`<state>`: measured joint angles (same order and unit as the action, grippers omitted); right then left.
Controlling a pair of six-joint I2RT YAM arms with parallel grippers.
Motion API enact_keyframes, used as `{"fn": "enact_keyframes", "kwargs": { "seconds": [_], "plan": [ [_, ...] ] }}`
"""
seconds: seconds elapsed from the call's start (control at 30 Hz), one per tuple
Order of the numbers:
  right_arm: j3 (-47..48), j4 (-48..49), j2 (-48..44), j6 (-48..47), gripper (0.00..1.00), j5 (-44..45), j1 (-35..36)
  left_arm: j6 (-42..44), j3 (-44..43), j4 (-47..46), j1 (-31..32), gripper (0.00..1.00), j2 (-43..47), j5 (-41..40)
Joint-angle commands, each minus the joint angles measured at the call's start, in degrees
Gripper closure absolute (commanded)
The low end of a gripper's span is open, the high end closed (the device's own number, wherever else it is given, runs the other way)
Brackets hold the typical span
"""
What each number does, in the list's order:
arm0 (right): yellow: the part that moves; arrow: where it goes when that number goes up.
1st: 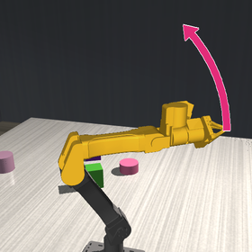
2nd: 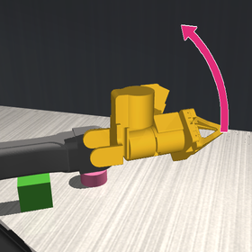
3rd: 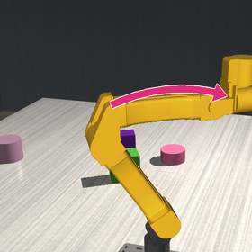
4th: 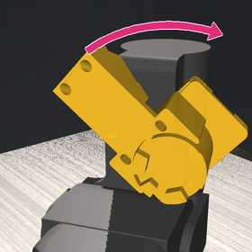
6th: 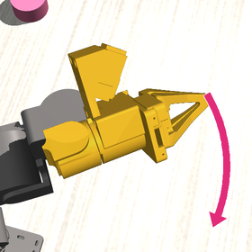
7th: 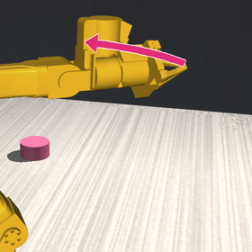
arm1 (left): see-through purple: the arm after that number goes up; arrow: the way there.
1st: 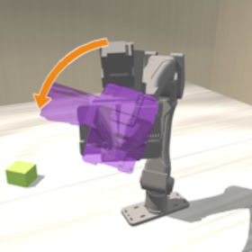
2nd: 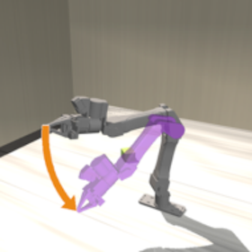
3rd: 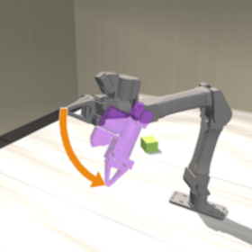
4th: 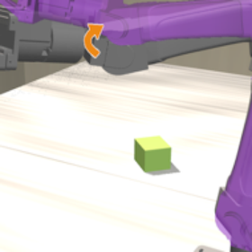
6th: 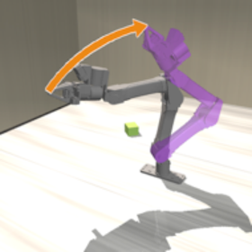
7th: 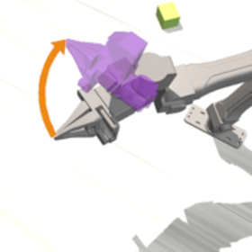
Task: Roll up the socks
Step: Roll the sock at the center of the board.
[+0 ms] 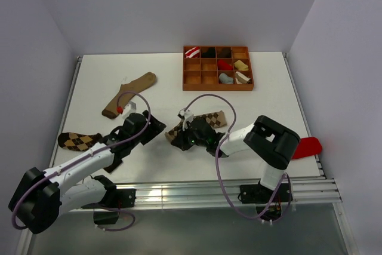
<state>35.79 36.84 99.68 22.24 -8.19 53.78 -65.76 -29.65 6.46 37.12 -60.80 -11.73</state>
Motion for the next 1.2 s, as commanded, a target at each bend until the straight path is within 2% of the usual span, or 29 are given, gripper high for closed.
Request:
{"fn": "enact_keyframes", "kwargs": {
  "seconds": [0.0,0.07,0.27,0.7,0.77,0.93,1.0,1.03,1.1,1.13,1.17],
  "plan": [
    [-1.8,8.8,0.2,10.0,1.00,-14.6,-4.2,-2.7,3.9,-5.9,0.1,0.30,1.5,1.4],
    [-2.3,12.9,2.8,14.8,1.00,-20.3,-7.2,-3.1,5.8,-8.9,0.1,0.29,1.4,2.6],
    [-3.1,23.1,10.7,25.5,1.00,-29.0,-12.1,-4.6,7.9,-13.8,0.3,0.33,-2.2,5.0],
    [-0.9,18.2,16.0,28.1,1.00,-30.8,-14.0,-7.9,6.6,-20.7,0.3,0.39,-15.8,5.6],
    [-0.9,17.6,15.9,28.1,1.00,-30.9,-14.1,-8.2,6.5,-21.5,0.3,0.43,-17.1,5.6],
    [-1.0,17.2,16.1,28.1,1.00,-30.8,-14.4,-8.6,6.6,-22.6,0.4,0.62,-20.3,6.7],
    [-0.8,16.8,16.0,27.9,1.00,-30.8,-14.5,-8.5,6.5,-22.5,0.7,0.66,-21.1,6.8],
    [-0.6,16.6,15.8,27.8,1.00,-30.8,-14.5,-8.3,6.2,-22.0,0.8,0.73,-21.2,6.7],
    [-0.4,14.7,14.9,26.2,1.00,-30.3,-14.5,-7.5,5.3,-19.7,1.2,0.80,-21.3,6.5],
    [-0.4,14.0,14.3,25.1,0.99,-29.6,-14.4,-7.1,4.1,-18.6,1.3,0.87,-21.3,6.3],
    [-0.4,13.3,13.6,24.3,0.98,-29.3,-14.4,-6.7,3.4,-15.3,1.4,0.91,-21.0,5.6]
  ]
}}
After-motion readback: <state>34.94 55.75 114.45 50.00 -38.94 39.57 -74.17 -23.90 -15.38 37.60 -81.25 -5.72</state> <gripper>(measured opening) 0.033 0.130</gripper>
